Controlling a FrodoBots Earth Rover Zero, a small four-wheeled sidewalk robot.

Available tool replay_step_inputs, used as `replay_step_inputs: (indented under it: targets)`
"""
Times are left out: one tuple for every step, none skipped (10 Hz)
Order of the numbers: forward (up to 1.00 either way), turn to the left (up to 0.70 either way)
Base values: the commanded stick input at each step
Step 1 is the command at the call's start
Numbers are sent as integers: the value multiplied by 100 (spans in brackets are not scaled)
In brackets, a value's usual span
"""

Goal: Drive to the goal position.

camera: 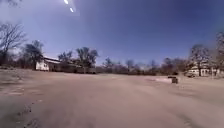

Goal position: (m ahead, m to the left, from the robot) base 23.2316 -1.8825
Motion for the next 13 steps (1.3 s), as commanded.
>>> replay_step_inputs:
  targets:
    - [100,0]
    - [100,0]
    - [100,0]
    - [100,0]
    - [100,0]
    - [100,0]
    - [100,0]
    - [100,0]
    - [100,0]
    - [100,0]
    - [100,0]
    - [100,0]
    - [100,0]
